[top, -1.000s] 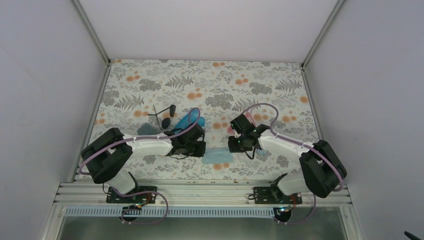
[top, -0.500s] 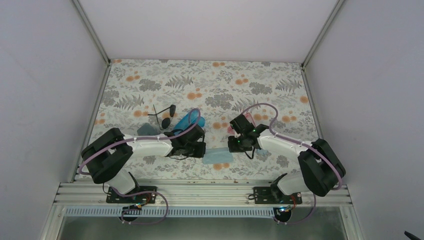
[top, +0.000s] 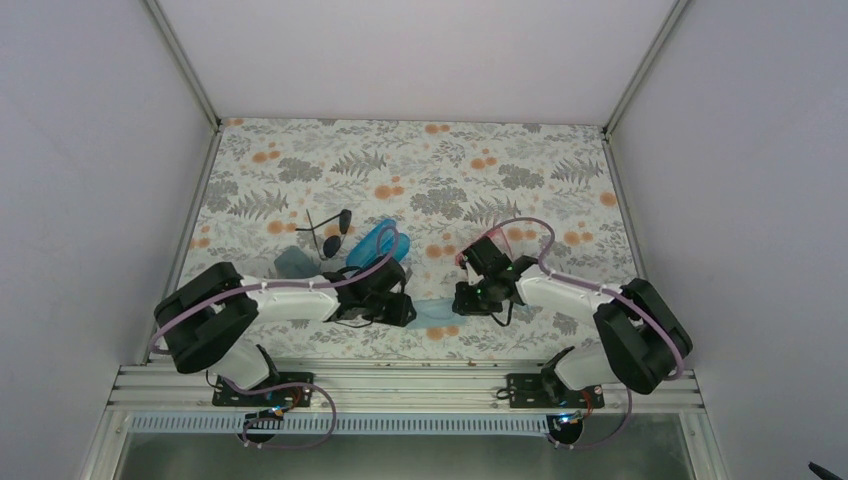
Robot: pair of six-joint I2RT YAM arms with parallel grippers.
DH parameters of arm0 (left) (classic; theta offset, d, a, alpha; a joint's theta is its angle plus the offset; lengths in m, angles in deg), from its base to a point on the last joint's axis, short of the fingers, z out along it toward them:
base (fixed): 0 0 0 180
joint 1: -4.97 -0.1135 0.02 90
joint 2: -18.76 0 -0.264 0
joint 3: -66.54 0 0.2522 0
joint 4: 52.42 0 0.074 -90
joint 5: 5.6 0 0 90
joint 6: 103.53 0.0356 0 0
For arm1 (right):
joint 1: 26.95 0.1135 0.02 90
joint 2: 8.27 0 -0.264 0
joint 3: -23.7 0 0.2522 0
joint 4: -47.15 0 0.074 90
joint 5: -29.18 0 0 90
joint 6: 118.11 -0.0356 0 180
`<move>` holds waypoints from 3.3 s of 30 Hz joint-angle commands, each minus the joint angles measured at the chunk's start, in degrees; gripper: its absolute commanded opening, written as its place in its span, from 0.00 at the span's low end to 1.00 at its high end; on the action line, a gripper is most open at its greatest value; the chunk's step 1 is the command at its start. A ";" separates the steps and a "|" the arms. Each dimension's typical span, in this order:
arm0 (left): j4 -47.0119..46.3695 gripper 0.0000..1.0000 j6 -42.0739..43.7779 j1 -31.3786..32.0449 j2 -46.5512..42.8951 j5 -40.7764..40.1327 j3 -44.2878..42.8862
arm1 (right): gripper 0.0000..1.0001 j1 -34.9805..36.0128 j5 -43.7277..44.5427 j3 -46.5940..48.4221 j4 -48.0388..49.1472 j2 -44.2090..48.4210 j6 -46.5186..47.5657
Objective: Organize the sunglasses
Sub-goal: Fold the glasses cleaning cloth at the center of the board, then pick up the glasses cleaning cloth from the center of the board.
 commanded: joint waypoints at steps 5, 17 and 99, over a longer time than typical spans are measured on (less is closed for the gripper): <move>3.44 0.38 -1.40 1.91 -8.58 0.00 4.28 | 0.32 0.69 -4.14 -2.13 -2.01 6.05 -3.52; -2.21 0.14 -1.35 2.21 -4.56 -3.64 -1.96 | 0.10 2.99 -5.00 3.45 4.27 1.97 -3.18; 14.01 0.02 -18.26 1.98 -5.34 -14.08 -8.35 | 0.04 10.96 18.29 14.22 -5.37 0.05 -0.92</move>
